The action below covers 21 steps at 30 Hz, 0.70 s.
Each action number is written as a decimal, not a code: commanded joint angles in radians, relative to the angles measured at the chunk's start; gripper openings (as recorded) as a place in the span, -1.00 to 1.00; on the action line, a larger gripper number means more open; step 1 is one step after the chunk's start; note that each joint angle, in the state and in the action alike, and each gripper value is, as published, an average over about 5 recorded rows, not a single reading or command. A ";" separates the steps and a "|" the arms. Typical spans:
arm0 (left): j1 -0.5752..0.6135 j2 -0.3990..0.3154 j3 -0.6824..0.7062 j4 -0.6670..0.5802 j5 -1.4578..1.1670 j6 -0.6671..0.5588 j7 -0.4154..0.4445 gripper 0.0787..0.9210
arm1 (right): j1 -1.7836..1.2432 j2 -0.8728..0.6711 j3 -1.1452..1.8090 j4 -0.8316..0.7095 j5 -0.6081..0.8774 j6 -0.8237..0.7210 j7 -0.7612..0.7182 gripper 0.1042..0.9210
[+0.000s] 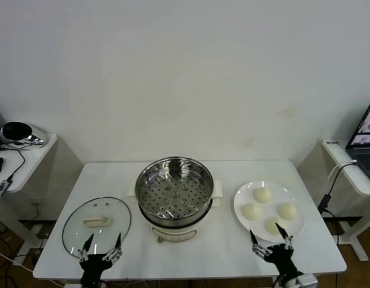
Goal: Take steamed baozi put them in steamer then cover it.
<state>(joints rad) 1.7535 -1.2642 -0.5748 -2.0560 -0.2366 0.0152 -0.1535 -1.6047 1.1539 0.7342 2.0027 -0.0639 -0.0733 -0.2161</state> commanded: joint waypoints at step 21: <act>-0.001 0.023 -0.024 0.001 0.215 0.005 0.007 0.77 | 1.165 -0.707 -0.836 -0.531 -0.231 -0.166 -0.799 0.76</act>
<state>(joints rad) 1.7516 -1.2426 -0.5958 -2.0522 -0.0584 0.0193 -0.1462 -0.9206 0.5891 0.3141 1.6886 -0.2718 -0.2248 -0.7566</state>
